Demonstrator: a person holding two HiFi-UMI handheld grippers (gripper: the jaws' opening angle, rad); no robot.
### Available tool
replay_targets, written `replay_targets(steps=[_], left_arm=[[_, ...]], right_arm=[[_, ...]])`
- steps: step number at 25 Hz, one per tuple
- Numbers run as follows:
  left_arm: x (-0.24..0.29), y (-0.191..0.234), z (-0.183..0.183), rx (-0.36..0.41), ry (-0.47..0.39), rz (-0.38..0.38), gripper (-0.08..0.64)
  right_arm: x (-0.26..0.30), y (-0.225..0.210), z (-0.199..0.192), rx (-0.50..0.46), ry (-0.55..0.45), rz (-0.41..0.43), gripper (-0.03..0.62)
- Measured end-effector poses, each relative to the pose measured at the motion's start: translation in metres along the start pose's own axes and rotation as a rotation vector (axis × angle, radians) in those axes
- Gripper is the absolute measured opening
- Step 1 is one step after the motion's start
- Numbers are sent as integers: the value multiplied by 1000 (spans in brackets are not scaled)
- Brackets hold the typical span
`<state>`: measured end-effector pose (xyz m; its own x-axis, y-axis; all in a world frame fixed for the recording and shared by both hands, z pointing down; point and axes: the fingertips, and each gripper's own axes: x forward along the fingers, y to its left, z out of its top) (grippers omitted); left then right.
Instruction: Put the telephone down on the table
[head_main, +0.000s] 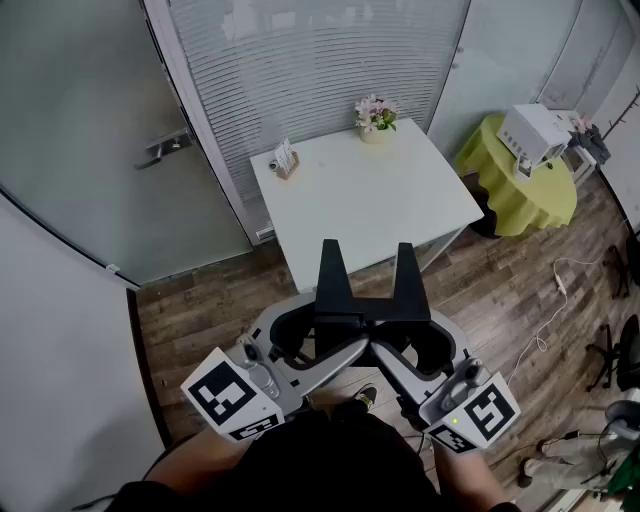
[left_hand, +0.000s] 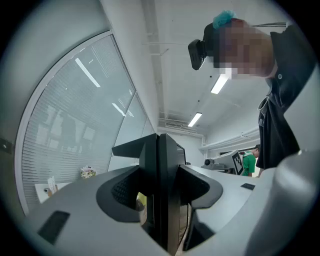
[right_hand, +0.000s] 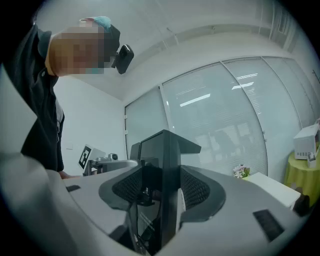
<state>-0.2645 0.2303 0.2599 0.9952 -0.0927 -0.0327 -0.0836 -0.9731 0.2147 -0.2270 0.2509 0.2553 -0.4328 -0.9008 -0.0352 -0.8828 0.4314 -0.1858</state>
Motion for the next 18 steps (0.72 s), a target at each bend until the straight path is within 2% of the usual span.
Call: replay_targets(steps=[18], left_arm=[[11,-1,-6,-4,15,1,245]], right_arm=[[-7,-10,-4,22,13,0,256]])
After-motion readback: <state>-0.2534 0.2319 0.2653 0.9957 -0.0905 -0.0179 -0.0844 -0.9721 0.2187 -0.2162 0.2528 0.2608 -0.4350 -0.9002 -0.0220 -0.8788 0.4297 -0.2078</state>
